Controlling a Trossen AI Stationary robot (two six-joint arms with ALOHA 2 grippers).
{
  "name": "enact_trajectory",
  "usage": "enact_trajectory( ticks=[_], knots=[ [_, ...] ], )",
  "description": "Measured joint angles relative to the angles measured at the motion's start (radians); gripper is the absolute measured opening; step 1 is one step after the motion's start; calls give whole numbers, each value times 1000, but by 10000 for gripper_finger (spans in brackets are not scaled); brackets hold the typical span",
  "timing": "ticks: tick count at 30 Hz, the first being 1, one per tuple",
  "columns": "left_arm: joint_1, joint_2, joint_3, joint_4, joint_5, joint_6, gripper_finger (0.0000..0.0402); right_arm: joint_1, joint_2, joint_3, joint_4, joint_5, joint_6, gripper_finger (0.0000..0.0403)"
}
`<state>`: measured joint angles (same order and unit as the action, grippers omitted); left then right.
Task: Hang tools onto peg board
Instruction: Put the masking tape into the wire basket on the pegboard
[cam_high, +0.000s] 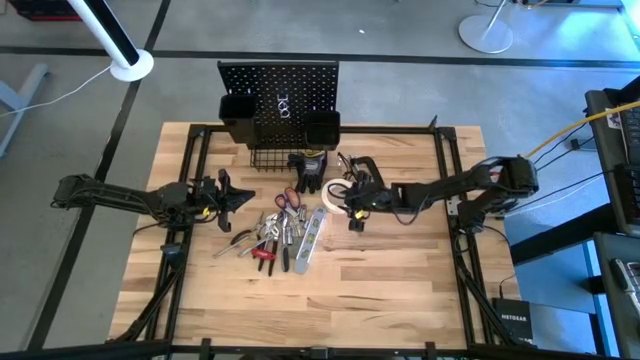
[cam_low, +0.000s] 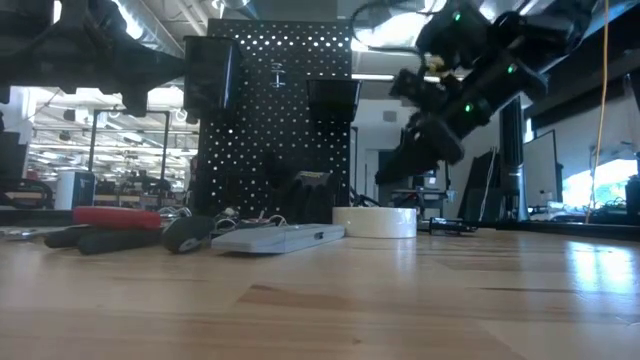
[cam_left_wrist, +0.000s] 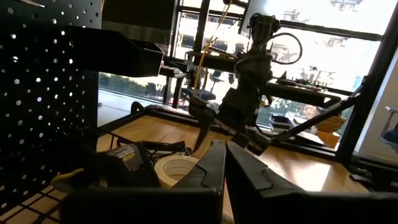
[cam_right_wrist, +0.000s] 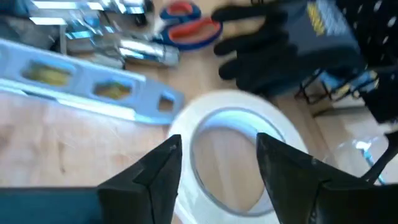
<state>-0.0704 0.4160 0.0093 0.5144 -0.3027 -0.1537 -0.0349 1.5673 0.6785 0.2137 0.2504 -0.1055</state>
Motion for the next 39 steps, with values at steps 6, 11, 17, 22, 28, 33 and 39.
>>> enact_trajectory(
  ticks=[6,11,17,22,28,33,39],
  knots=[
    [0,0,0,-1,0,-2,1,-41,58,0,-3,-76,-3,211],
    [0,0,0,-1,0,-3,1,-53,84,4,16,-106,-1,211],
    [0,0,0,-2,0,-3,1,-52,86,3,27,-171,-3,211],
    [0,0,0,-2,0,-8,1,-51,86,2,27,-218,0,211],
    [0,0,0,-2,0,-8,1,-51,87,6,15,-280,42,211],
    [0,0,0,-2,0,-8,1,-50,73,82,-148,-297,75,211],
    [0,0,0,-7,0,-25,1,-50,38,251,-543,-299,48,211]
  ],
)
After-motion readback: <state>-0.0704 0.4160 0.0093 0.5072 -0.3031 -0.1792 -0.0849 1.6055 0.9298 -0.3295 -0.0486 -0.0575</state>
